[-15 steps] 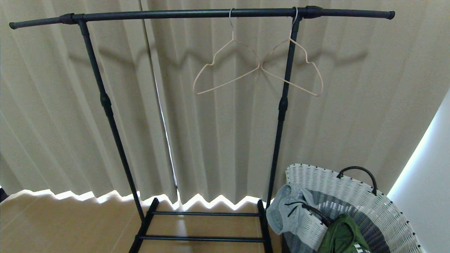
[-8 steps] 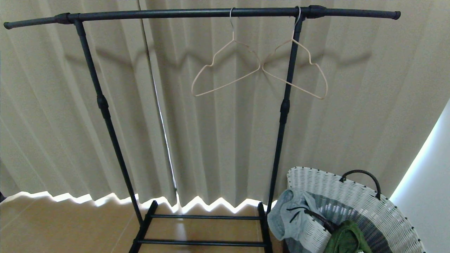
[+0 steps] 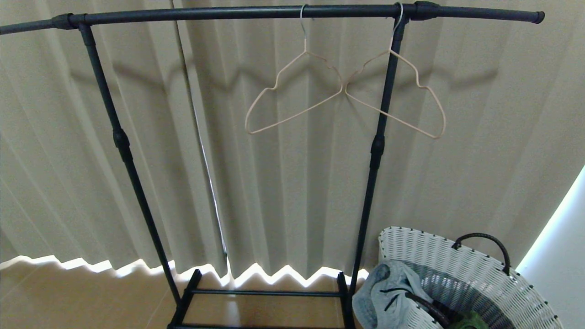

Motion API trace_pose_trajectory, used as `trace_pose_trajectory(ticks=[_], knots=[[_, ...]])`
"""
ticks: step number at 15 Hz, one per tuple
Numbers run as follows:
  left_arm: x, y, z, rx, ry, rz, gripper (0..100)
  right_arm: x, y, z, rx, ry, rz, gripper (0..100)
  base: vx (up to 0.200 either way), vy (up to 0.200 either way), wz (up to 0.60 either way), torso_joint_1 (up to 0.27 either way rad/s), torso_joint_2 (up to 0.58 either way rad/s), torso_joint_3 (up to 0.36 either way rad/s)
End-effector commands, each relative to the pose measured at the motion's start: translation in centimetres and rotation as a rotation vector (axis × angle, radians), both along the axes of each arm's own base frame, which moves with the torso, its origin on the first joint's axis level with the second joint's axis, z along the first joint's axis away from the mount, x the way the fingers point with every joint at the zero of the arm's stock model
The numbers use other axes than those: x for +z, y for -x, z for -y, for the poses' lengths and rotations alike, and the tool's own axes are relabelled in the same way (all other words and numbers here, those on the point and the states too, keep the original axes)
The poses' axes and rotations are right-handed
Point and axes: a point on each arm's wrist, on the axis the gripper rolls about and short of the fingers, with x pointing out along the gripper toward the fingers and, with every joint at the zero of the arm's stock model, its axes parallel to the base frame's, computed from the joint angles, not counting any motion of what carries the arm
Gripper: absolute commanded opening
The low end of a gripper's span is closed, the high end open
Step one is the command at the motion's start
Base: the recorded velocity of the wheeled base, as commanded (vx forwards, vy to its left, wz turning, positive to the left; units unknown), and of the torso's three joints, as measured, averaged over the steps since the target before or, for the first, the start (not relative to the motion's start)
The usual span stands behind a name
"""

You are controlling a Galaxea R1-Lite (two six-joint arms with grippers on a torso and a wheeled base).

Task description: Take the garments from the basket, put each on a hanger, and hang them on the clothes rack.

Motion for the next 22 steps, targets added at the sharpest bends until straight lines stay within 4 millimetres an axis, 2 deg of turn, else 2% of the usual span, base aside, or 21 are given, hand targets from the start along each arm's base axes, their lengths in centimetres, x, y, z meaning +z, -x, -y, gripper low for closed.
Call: trace_pose_trajectory(ticks=[1, 4, 8, 10, 13, 22], knots=[[0.0, 0.0, 0.0, 0.000, 0.000, -0.001, 100, -0.2, -0.7, 0.0, 0.005, 0.050, -0.114, 100, 0.000, 0.000, 0.00, 0.000, 0.00, 0.000], [0.0, 0.0, 0.0, 0.000, 0.000, -0.001, 100, 1.2, -2.1, 0.1, -0.006, 0.140, -0.280, 100, 0.000, 0.000, 0.00, 0.000, 0.00, 0.000], [0.0, 0.0, 0.0, 0.000, 0.000, -0.001, 100, 1.3, -4.4, 0.2, -0.025, 0.320, -0.502, 100, 0.000, 0.000, 0.00, 0.000, 0.00, 0.000], [0.0, 0.0, 0.0, 0.000, 0.000, -0.001, 100, 1.2, -5.3, 0.3, -0.033, 0.407, -0.576, 100, 0.000, 0.000, 0.00, 0.000, 0.00, 0.000], [0.0, 0.0, 0.0, 0.000, -0.002, -0.001, 100, 1.5, -6.7, 0.3, -0.036, 0.415, -0.586, 100, 0.000, 0.000, 0.00, 0.000, 0.00, 0.000], [0.0, 0.0, 0.0, 0.001, -0.002, -0.001, 100, 0.0, -10.7, 0.3, 0.107, 0.571, -0.899, 100, 0.000, 0.000, 0.00, 0.000, 0.00, 0.000]])
